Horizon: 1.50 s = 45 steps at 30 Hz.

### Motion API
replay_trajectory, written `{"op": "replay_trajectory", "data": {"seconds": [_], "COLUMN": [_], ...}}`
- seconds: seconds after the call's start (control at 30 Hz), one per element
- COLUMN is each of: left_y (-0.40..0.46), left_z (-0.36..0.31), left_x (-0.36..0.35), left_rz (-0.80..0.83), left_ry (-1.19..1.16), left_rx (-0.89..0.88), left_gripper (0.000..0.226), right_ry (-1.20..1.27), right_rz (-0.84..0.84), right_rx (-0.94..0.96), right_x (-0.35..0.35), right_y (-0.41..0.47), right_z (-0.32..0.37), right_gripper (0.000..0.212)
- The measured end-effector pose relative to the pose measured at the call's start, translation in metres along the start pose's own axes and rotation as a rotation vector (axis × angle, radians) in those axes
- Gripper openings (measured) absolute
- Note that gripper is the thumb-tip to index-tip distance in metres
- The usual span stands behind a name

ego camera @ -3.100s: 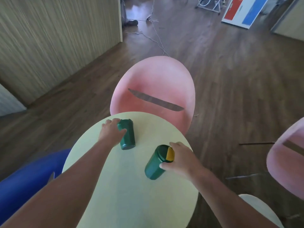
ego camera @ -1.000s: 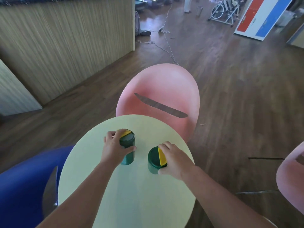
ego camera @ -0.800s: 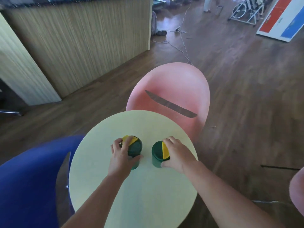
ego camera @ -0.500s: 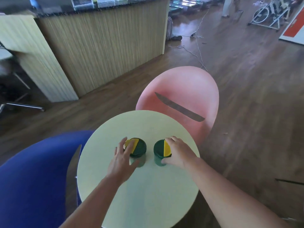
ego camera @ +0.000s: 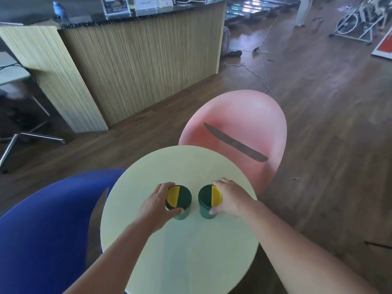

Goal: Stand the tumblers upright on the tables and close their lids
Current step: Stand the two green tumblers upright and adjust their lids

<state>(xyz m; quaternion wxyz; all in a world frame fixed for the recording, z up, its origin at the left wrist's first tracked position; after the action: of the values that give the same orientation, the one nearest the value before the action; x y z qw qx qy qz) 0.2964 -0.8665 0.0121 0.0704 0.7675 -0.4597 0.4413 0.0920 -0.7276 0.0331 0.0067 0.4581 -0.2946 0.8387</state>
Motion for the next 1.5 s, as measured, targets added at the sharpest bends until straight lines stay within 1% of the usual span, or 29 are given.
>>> {"op": "replay_trajectory", "data": {"seconds": [0.1,0.37,0.47,0.63,0.93,1.1,1.23,1.33,1.4,1.5], "left_y": [0.002,0.002,0.002,0.004,0.003,0.001,0.000,-0.001,-0.004,-0.012], "left_z": [0.001,0.000,0.001,0.001,-0.003,-0.004,-0.007,-0.008,-0.008,-0.010], "left_x": [0.001,0.002,0.003,0.007,0.008,0.005,0.004,0.004,0.005,0.011], "left_rz": [0.009,-0.012,-0.026,-0.013,0.024,0.027,0.022,0.035,0.045,0.009], "left_ry": [-0.015,-0.038,-0.045,-0.053,-0.027,-0.031,-0.030,-0.015,-0.008,-0.003], "left_rx": [0.019,0.033,0.032,0.042,0.068,0.090,0.099,0.106,0.106,0.093], "left_gripper": [0.093,0.088,0.087,0.089,0.095,0.100,0.099,0.105,0.109,0.107], "right_ry": [0.003,0.045,0.006,-0.035,-0.068,-0.089,-0.098,-0.099,-0.095,-0.090], "right_rz": [0.030,-0.029,-0.033,0.019,0.054,0.040,0.029,0.030,0.014,-0.028], "right_rx": [0.013,0.104,0.128,0.100,0.065,0.057,0.051,0.050,0.057,0.103], "right_x": [0.003,0.002,0.004,0.001,0.000,-0.001,-0.001,0.001,0.004,0.012], "right_y": [0.003,0.005,0.009,0.015,0.018,0.017,0.015,0.013,0.010,0.005], "right_z": [-0.002,0.006,0.017,0.023,0.025,0.023,0.022,0.022,0.024,0.034], "right_gripper": [0.107,0.101,0.102,0.103,0.106,0.108,0.109,0.111,0.110,0.107]}}
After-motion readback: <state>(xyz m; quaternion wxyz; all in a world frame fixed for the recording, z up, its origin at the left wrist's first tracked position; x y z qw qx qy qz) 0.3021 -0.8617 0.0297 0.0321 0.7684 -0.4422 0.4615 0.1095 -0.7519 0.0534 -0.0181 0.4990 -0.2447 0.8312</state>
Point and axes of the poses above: each hand's wrist, its own y-axis towards the middle knuckle, its own x-axis out of the back of the hand, z = x × y, the point moved 5 cm from there along y, towards the middle knuckle, and after that the axes turned 12 degrees about z, right-handed, at the moved point
